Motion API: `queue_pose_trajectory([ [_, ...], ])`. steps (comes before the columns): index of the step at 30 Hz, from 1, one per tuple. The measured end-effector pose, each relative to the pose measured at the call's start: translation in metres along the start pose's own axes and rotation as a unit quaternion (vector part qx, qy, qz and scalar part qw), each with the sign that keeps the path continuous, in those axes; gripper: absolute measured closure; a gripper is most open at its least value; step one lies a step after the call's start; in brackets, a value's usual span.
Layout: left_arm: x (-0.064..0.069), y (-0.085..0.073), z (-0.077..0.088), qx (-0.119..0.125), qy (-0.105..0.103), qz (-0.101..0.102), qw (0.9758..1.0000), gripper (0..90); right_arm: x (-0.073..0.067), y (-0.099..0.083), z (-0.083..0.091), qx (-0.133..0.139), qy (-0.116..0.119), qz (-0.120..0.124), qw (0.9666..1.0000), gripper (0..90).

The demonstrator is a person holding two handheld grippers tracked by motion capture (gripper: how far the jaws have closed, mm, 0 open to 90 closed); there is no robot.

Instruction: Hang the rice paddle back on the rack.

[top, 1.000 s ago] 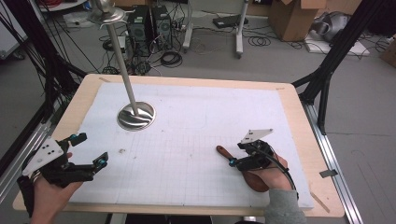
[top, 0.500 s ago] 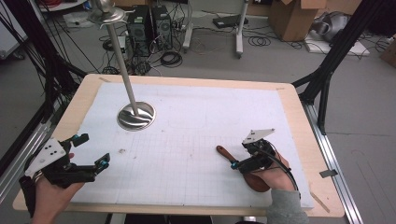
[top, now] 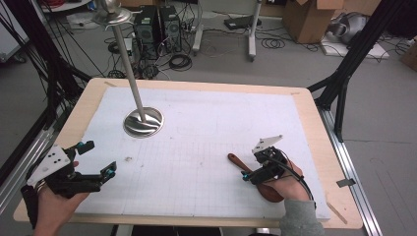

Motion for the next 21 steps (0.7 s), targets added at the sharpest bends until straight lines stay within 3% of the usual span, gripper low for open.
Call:
queue_pose_trajectory([
  [7,0.001,0.0,0.003,0.0,0.0,0.001,1.0,1.8,0.0,-0.004,-0.008,-0.033,0.007,-0.005,0.9994,15.5],
  [11,0.001,-0.001,0.005,0.0,0.001,0.0,1.0,1.8,0.0,-0.004,-0.008,-0.046,0.005,0.001,0.9989,20.3],
  [21,-0.001,-0.001,0.008,0.001,0.005,0.002,1.0,1.8,-0.004,-0.01,-0.011,-0.09,0.019,-0.014,0.9957,34.0],
])
Point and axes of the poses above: each handheld gripper's, and its own axes: z roughly backward along the jaws, y roughly out of its top, x roughly to its right, the point moved 10 cm from there along -z, roughly forward along the jaws, and after that the axes turned 12 degrees about z, right-handed, at the moved point
